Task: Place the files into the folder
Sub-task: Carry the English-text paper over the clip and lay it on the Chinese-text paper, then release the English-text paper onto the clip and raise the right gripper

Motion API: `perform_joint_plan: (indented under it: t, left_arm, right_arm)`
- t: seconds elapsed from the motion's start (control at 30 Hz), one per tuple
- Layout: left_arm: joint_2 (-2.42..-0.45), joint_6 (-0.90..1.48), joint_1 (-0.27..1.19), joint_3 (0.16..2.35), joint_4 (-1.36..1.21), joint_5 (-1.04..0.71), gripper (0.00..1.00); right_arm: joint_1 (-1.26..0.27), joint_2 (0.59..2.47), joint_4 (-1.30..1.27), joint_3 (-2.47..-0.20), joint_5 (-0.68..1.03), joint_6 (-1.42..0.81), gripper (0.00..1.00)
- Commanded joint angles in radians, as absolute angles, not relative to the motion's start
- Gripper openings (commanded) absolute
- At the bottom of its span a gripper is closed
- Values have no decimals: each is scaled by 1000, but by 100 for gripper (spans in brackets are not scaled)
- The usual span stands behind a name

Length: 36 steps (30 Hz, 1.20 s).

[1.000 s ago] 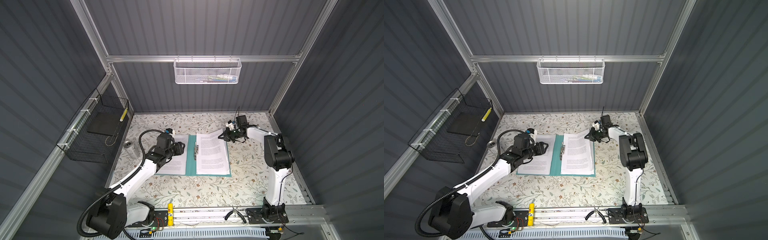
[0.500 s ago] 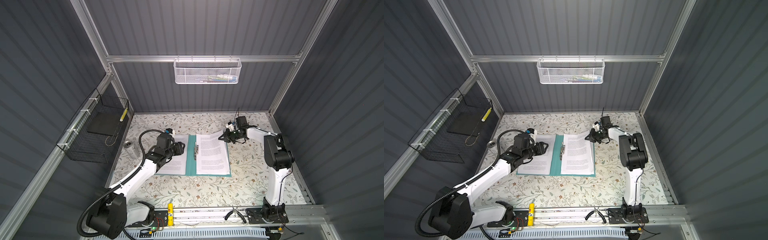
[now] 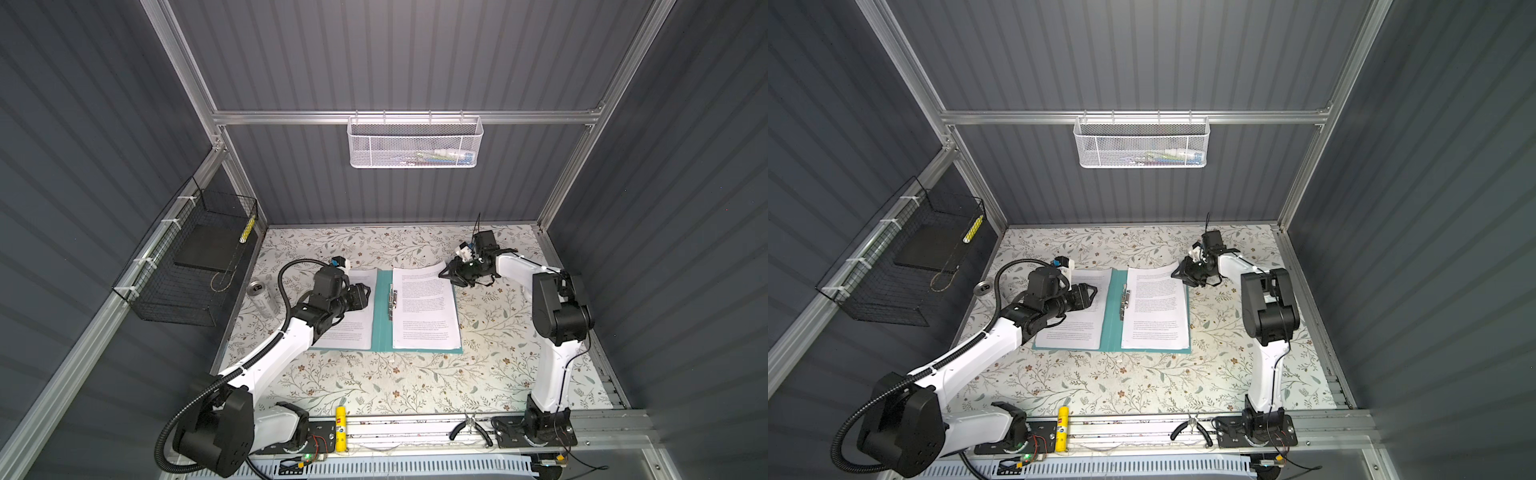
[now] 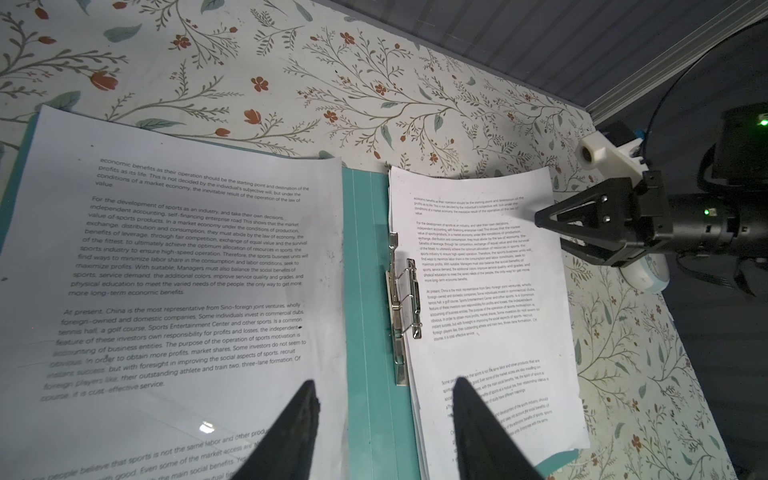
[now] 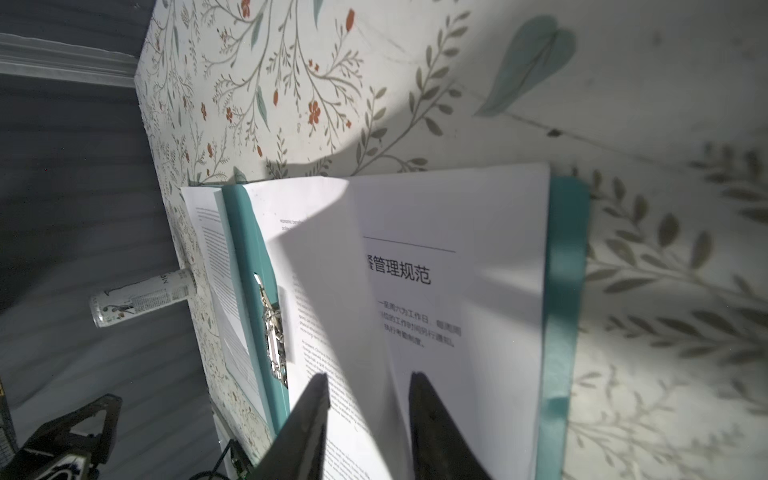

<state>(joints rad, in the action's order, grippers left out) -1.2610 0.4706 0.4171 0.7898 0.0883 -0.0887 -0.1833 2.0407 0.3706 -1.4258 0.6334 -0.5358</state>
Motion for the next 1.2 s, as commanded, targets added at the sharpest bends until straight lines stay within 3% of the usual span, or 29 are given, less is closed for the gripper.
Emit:
perform_joint_plan:
  t: [0.0,0.57,0.77,0.9,1.17]
  left_arm:
    - [-1279,462,411,781,78,-90,54]
    - [-1315,447,412,795,48,-108,54]
    - [-1373,433,413,800,-29,-152,53]
    - [-1439,420,413,808,-125,-202,53]
    - [-1627,384,411,902,-246,-322,53]
  right_arm:
    - [-184,2002,440,-1430,574,-515,46]
    - [-135,1875,599,-1463,405,-445,46]
    - [-165,1770,478,-1390,564,-493,39]
    - [-211,1714,394,-1309,578,-529,35]
    - [-260,1710,327,-1246,610,-561,35]
